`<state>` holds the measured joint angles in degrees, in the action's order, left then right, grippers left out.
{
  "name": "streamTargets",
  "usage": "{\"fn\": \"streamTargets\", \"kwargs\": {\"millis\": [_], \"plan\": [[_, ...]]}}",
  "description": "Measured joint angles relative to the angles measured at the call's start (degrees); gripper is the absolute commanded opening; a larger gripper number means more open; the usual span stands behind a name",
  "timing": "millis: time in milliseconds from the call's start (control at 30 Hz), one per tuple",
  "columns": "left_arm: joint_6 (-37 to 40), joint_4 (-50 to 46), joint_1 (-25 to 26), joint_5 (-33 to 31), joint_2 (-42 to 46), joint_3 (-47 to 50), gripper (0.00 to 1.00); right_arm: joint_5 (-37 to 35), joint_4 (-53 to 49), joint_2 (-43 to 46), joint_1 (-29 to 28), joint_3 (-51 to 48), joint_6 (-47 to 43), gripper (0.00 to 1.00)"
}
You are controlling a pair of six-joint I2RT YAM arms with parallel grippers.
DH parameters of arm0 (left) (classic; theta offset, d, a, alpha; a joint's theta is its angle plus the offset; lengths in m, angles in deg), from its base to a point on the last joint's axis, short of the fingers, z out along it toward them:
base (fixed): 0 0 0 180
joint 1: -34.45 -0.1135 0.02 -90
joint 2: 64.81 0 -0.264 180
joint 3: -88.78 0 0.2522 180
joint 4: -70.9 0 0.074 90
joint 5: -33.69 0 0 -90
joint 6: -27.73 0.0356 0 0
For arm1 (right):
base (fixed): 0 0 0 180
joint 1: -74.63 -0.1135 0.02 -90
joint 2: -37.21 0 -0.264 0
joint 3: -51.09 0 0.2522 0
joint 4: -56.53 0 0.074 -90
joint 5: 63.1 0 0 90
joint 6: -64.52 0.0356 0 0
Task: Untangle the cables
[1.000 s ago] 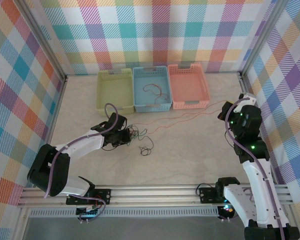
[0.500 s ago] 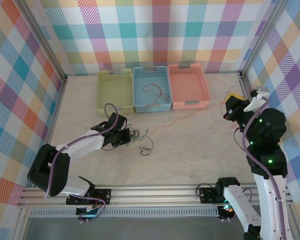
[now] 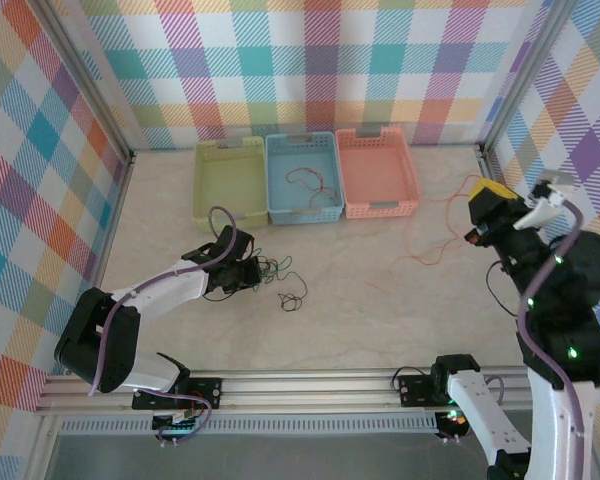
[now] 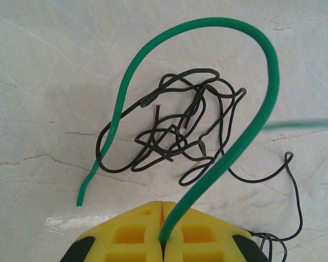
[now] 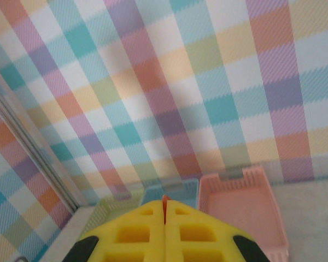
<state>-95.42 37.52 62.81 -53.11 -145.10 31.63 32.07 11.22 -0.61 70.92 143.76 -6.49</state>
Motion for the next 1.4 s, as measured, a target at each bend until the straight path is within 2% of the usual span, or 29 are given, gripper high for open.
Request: {"fn": "streamTargets", "kwargs": {"millis": [200, 433, 600, 967, 1167, 1400], "plan": [[0.0, -0.2, 0.3, -1.0, 0.0, 0.0, 0.0, 0.2, 3.3, 2.8, 0.0, -0.7, 1.4, 0.0], [0.0, -0.7, 0.4, -1.3, -0.2, 0.0, 0.0, 7.8, 9.3, -2.7, 0.0, -7.6, 7.8, 0.0], [0.0, -1.2, 0.4, -1.4, -0.2, 0.0, 0.0, 10.9, 11.2, -7.3, 0.0, -8.2, 10.7, 0.0], [0.0, -1.2, 0.5, -1.4, -0.2, 0.0, 0.0, 15.6, 17.4, -10.0, 0.0, -11.0, 14.9, 0.0], [0.0, -1.2, 0.5, -1.4, -0.2, 0.0, 0.0, 17.8, 22.5, -15.7, 0.0, -10.5, 17.7, 0.0], [0.0, -1.2, 0.5, -1.4, -0.2, 0.0, 0.0, 21.5, 29.8, -27.7, -0.1, -1.2, 23.2, 0.0]]}}
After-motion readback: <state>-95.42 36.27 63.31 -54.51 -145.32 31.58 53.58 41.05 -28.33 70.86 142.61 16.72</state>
